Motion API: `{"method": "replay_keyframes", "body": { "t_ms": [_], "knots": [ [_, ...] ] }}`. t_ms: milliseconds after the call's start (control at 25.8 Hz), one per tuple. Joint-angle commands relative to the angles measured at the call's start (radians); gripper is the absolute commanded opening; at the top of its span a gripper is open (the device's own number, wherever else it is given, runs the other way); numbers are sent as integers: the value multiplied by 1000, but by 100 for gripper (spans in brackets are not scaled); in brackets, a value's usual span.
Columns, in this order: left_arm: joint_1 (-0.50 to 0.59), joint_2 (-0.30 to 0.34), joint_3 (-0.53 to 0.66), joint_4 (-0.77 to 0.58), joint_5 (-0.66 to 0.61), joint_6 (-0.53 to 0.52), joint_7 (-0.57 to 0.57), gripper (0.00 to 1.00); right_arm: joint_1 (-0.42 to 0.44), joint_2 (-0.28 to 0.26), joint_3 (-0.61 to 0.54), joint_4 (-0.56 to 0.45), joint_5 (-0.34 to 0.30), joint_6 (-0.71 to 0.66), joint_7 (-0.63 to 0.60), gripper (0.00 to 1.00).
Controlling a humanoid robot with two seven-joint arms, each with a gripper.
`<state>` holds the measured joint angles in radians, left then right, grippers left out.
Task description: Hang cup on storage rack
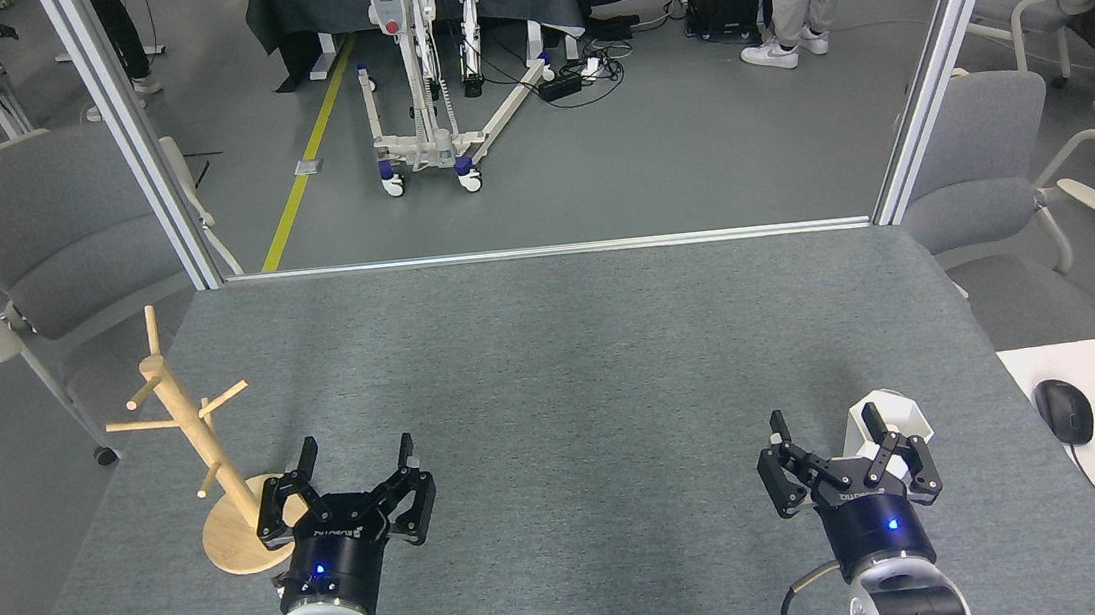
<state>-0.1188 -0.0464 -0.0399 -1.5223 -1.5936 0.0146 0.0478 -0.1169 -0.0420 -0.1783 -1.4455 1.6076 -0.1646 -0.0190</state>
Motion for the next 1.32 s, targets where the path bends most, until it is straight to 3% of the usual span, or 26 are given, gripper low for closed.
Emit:
{"method": "replay_keyframes", "body": {
  "t_ms": [0,465,581,775,1124,1279],
  "knots": [
    [1,-12,-11,-12,-3,2,0,99,-9,1,0,-1,0,-3,1,100],
    [56,-32,-49,-67,-2,4,-23,99,-6,-16,-32,5,2,14,2,100],
    [56,-44,-49,-68,-2,5,-57,99,0,-44,-93,48,2,23,1,100],
    [54,-46,-49,-59,-2,5,-60,99,-9,-110,-102,154,-3,17,-1,100],
    [45,-49,-48,-36,-2,7,-62,99,-9,-131,-102,186,-8,20,-7,100],
    [42,-49,-48,-30,0,7,-63,99,-13,-170,-102,217,-8,3,-9,100]
  ]
}}
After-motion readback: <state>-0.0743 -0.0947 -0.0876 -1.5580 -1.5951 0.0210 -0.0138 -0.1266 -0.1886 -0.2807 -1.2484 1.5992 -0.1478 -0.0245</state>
